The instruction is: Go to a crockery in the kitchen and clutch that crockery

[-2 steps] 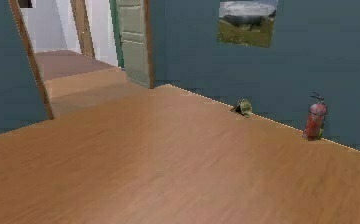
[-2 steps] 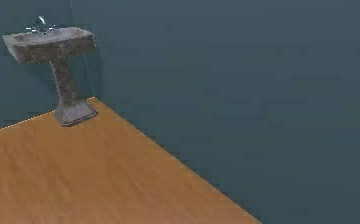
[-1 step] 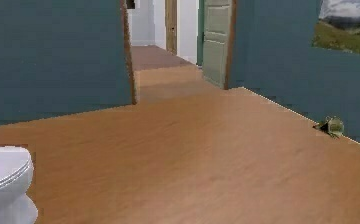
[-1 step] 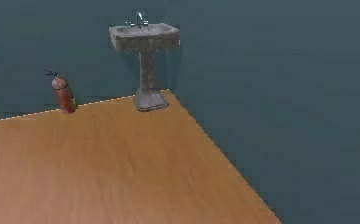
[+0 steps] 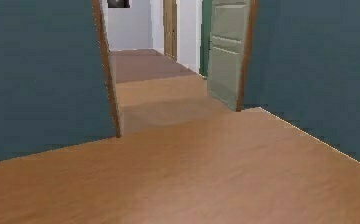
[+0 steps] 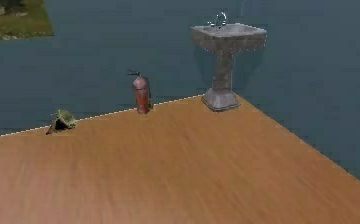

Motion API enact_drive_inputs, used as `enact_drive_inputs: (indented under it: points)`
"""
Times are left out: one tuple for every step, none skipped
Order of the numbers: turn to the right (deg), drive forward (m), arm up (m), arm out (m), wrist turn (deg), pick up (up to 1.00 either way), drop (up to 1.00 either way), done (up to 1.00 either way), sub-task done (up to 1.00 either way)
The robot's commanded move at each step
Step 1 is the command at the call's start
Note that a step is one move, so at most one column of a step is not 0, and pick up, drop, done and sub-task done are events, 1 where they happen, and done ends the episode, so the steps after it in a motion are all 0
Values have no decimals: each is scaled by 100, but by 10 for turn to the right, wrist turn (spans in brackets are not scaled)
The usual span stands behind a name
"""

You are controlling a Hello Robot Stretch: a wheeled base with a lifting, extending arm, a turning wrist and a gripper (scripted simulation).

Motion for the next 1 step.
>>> enact_drive_inputs:
  points:
    - [0, 100, 0, 0, 0, 0, 0, 0, 0]
